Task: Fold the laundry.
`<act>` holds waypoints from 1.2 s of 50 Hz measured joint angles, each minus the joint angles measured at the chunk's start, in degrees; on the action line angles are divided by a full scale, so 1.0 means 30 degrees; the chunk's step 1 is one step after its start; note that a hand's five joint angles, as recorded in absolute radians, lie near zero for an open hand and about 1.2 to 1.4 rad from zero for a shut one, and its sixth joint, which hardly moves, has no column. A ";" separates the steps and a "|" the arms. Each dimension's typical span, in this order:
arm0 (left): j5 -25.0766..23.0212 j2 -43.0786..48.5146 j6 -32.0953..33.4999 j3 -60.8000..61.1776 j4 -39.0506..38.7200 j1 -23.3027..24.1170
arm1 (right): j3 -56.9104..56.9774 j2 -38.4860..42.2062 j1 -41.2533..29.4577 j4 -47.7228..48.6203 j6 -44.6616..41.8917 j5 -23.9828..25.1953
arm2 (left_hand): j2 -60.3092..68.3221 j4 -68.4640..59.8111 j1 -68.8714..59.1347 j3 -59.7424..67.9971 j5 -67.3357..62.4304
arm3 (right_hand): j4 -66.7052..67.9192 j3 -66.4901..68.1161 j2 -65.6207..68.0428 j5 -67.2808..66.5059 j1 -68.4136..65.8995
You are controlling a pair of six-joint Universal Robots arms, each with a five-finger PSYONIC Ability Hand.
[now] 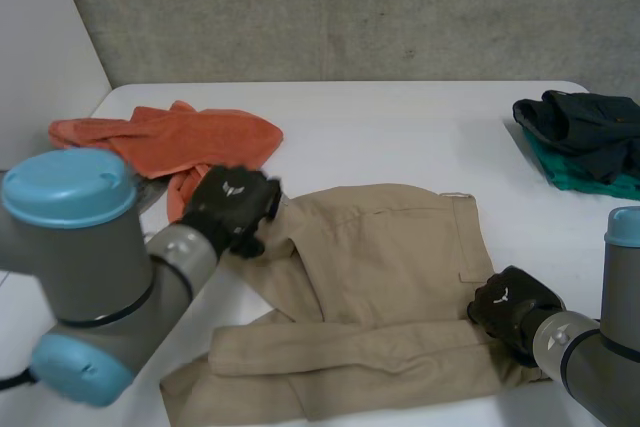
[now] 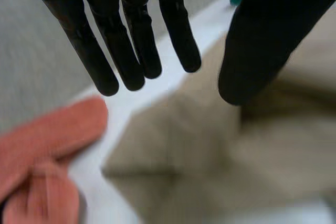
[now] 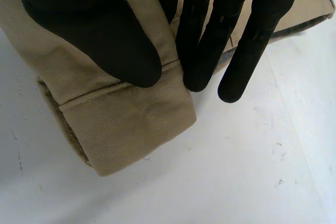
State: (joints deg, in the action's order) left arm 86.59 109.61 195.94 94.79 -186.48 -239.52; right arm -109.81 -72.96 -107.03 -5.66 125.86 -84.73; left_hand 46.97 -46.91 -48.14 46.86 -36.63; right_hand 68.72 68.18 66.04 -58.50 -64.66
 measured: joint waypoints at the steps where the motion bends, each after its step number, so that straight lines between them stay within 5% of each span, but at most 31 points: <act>1: -0.0021 -0.0211 -0.0057 0.0482 0.0493 -0.0164 | -0.0003 0.0019 -0.0006 0.0016 0.0000 0.0001 | 0.1856 -0.1869 -0.1718 0.1860 -0.1843 | 0.0000 0.0000 0.0000 0.0000 0.0000; 11: -0.0228 -0.0267 -0.0761 0.1984 0.2213 -0.0512 | -0.0018 0.0206 -0.0032 0.0131 0.0000 0.0002 | 0.3156 -0.3206 -0.2596 0.3102 -0.3142 | 0.0000 0.0000 0.0000 -0.0005 -0.0011; 18: -0.0900 0.0578 -0.1055 0.1450 0.1377 -0.0384 | -0.0044 0.0216 -0.0018 0.0133 0.0000 0.0001 | -0.0699 0.0687 0.1337 -0.0591 0.0546 | 0.0000 0.0000 0.0000 -0.0005 -0.0012; 25: -0.1983 0.2736 -0.1317 -0.0517 -0.0585 0.0169 | -0.0098 0.0210 0.0001 0.0132 0.0000 0.0002 | -0.4431 0.4607 0.4927 -0.4456 0.4598 | 0.0000 0.0000 0.0000 -0.0006 -0.0015; 35: -0.1886 0.6667 -0.1463 -0.4829 -0.0461 0.1020 | -0.0138 0.0210 0.0089 0.0152 0.0001 0.0003 | -0.4488 0.4643 0.4888 -0.4491 0.4637 | 0.0000 0.0000 0.0000 -0.0008 -0.0104; 39: -0.1836 0.7434 -0.1410 -0.5787 -0.0090 0.1064 | -0.0138 0.0211 0.0136 0.0157 0.0002 0.0001 | -0.2904 0.3090 0.3296 -0.3098 0.2997 | 0.0002 0.0000 0.0000 -0.0008 -0.0186; 45: -0.1721 0.7848 -0.1307 -0.6326 0.0185 0.1037 | -0.0137 0.0211 0.0189 0.0158 0.0000 0.0001 | 0.6479 -0.6528 -0.5989 0.6446 -0.6113 | 0.0005 0.0000 0.0000 -0.0006 -0.0256; 52: -0.0363 0.7190 -0.1145 -0.5698 0.0330 0.1016 | -0.0135 0.0212 0.0209 0.0159 0.0001 0.0001 | 0.7157 -0.7195 -0.6003 0.7088 -0.6326 | 0.0012 0.0000 0.0000 -0.0006 -0.0285; 60: 0.1297 0.2913 -0.0635 -0.3000 0.0417 0.0798 | -0.0134 0.0189 0.0163 0.0156 -0.0001 -0.0004 | 0.7164 -0.7195 -0.6003 0.7088 -0.6326 | 0.0009 0.0000 0.0000 -0.0008 -0.0291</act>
State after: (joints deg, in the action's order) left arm 90.48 118.35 194.03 85.79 -185.22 -237.12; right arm -110.21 -72.40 -106.54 -5.19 125.86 -84.74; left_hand 68.46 -68.49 -66.15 68.12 -55.61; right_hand 68.75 68.18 66.04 -58.52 -65.54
